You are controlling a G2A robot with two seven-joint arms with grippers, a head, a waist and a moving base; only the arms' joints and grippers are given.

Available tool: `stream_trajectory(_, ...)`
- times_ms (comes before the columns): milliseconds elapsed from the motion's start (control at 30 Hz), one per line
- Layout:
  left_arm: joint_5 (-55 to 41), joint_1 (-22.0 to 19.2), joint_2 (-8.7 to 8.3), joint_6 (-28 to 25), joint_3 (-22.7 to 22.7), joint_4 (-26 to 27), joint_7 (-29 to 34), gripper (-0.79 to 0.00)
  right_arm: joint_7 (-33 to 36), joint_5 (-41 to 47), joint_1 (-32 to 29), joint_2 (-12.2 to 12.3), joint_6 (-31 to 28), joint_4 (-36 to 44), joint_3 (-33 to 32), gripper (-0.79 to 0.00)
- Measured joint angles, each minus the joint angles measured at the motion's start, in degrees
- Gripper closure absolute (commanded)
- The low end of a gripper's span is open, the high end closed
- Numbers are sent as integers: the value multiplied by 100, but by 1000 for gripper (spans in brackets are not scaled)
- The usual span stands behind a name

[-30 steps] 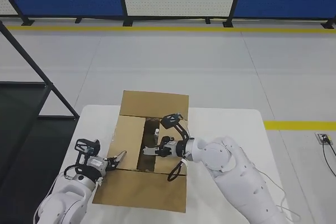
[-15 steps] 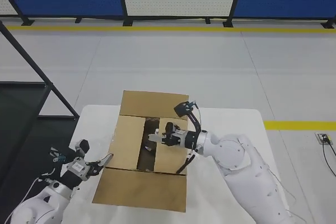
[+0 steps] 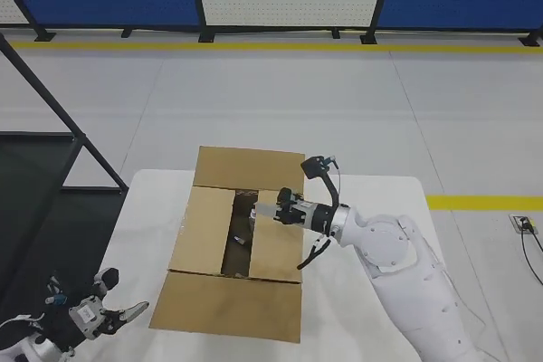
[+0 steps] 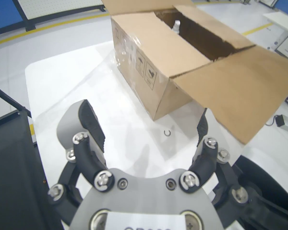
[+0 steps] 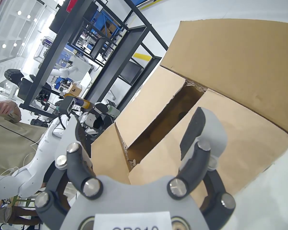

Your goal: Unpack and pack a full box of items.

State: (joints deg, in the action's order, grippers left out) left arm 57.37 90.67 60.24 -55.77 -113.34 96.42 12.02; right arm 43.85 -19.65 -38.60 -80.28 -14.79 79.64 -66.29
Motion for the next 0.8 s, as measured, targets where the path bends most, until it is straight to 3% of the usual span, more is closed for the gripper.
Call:
stream_trajectory(333,787,-91,-52,-187,475,70,-189,-785,-1700,134,426,-71,288,-1061,-219,-785)
stream_trajectory(400,770,-99,-57,-176,524,69,-265,-785,-2092,-22,619,-103,627,-1414,-187,-785)
stream_trajectory(533,678,-102,-67,-139,601,72,-354,-785,-2342,-120,987,-202,943,-2064,35,-785)
stream_trajectory(800,277,-155,-103,-144,672,126,-380,-785,-2497,71,1646,-417,778,-3478,415,-785)
